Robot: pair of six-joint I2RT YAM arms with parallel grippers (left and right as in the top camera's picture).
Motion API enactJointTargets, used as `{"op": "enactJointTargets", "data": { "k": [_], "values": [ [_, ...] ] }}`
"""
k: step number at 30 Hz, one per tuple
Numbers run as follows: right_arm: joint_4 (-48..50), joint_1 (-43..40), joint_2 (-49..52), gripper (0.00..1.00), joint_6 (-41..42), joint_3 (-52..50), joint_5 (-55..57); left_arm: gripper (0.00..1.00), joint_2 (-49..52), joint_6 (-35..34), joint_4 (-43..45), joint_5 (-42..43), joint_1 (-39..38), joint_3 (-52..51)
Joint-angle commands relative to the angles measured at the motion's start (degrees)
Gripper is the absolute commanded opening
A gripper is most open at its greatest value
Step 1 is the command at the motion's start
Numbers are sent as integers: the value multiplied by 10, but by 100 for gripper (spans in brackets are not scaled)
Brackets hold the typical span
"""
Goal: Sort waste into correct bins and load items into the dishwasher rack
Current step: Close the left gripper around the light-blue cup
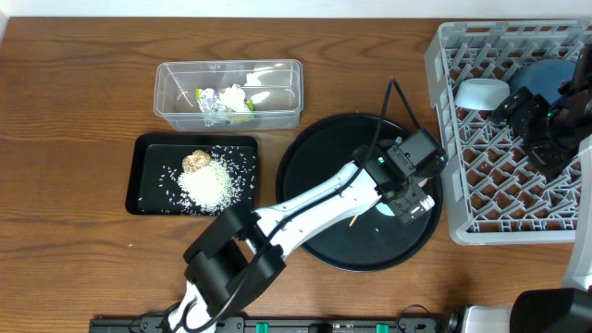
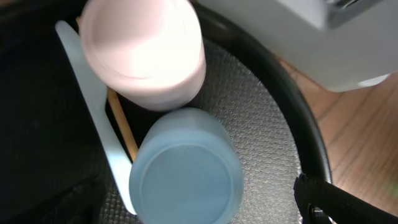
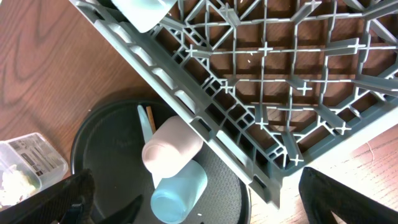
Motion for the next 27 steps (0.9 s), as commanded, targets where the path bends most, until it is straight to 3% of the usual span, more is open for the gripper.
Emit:
{"op": "enactJointTargets", "data": {
  "k": [1,17,20,27],
  "values": [
    [-1,-2,-2,99,-8,4,0,98,22,9,-1,5,2,10],
    [-1,-2,-2,99,-8,4,0,99,26,10,7,5,7,5],
    [-1,-2,-2,99,-8,4,0,94,26,10,7,5,10,5],
    [-1,-2,-2,99,-8,4,0,93,33,10,8,5,11,5]
  ]
}}
